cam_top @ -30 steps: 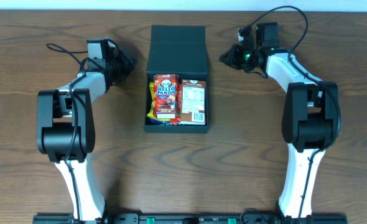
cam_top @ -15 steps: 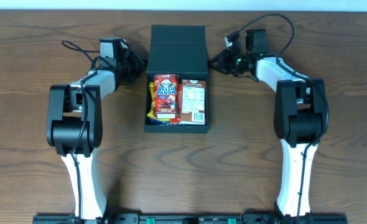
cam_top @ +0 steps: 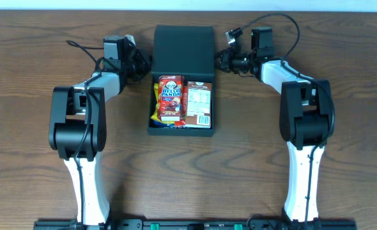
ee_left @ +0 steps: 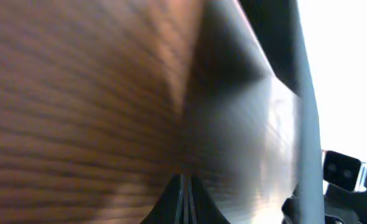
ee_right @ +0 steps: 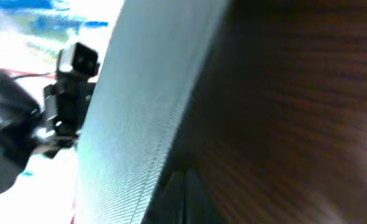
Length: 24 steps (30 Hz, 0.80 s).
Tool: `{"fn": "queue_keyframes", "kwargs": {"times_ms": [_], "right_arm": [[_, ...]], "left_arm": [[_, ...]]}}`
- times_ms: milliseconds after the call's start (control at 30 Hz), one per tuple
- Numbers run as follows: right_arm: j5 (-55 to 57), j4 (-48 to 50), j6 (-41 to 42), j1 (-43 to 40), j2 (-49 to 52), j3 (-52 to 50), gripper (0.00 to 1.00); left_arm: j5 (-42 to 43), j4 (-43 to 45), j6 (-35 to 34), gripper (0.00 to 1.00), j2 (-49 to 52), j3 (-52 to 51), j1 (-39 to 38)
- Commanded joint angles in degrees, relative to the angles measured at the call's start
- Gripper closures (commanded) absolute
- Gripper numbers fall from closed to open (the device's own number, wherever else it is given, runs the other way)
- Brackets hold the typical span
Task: Pack container
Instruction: 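Raise both grippers up along the lid's back edges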
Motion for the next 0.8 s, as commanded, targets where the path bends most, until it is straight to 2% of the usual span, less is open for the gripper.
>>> {"fn": "queue_keyframes", "kwargs": {"times_ms": [0, 233, 433, 567, 667, 700, 767], "right_arm": [[-8.9, 1.57, 0.11, 0.74, 0.26, 0.2, 0.98], [-16.06, 5.77, 0.44, 0.55, 0.26, 0.22, 0.98], [-20.96, 11.37, 4.52, 0.55, 0.26, 0.66, 0.98], [-23.47, 19.93, 11.74, 0.55, 0.24, 1.6, 0.98], [-25.92, 30.32, 19.89, 0.61, 0.24, 2.25, 0.98], [-27.34, 38.47, 26.25, 0.7, 0.24, 2.4, 0.98], [-28.41, 48.17, 33.79, 0.7, 0.24, 2.4, 0.98]], "left_arm": [[5.97, 1.49, -0.04, 0.94, 0.63, 0.87, 0.04], [13.49, 3.78, 0.39, 0.94, 0.59, 2.89, 1.51], [19.56, 4.76, 2.14, 0.94, 0.57, 7.5, 2.05], [23.1, 4.74, 3.02, 0.94, 0.57, 10.71, 2.08], [25.73, 4.76, 3.43, 0.94, 0.48, 12.76, 2.08], [26.88, 4.76, 3.45, 0.94, 0.48, 13.88, 2.1], [28.24, 4.76, 4.28, 0.94, 0.48, 15.17, 2.12]]}}
